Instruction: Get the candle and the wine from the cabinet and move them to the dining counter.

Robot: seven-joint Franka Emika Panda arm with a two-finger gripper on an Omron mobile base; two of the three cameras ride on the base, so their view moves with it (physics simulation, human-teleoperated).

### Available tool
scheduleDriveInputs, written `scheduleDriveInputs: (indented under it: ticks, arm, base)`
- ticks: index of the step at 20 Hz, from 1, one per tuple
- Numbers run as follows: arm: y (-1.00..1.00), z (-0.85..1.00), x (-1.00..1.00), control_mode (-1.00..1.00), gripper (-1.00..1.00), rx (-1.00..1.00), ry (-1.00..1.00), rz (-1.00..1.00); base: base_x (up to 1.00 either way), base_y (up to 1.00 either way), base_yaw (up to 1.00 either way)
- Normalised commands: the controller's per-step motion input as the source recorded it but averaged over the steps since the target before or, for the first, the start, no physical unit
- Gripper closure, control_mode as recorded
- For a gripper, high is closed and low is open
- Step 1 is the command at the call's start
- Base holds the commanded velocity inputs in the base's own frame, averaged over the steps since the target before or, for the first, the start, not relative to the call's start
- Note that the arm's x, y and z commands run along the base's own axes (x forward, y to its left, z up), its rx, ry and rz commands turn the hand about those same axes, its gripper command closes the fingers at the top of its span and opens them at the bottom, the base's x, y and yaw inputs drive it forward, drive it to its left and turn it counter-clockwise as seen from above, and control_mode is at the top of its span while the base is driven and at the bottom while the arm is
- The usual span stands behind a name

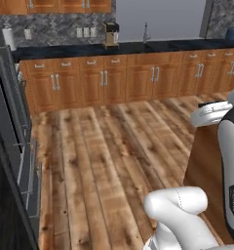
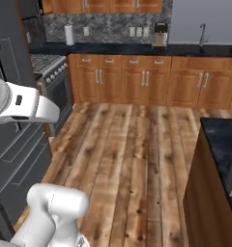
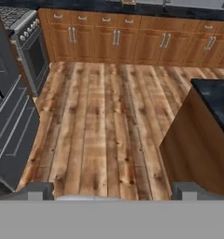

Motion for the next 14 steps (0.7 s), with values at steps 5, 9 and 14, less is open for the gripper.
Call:
scheduleDriveInputs:
  ticks: [5,9,14]
  arm:
    - [0.0,0.0,0.0,1.0,-1.0,0.0,0.0,0.0]
    - [0.0,0.0,0.0,1.0,-1.0,0.0,0.0,0.0]
    - [0.0,0.0,0.0,1.0,-1.0,0.0,0.0,0.0]
  base:
    - [1.0,0.09,-0.16]
    - [1.0,0.02,-0.12]
    - [1.0,0.08,-0.08]
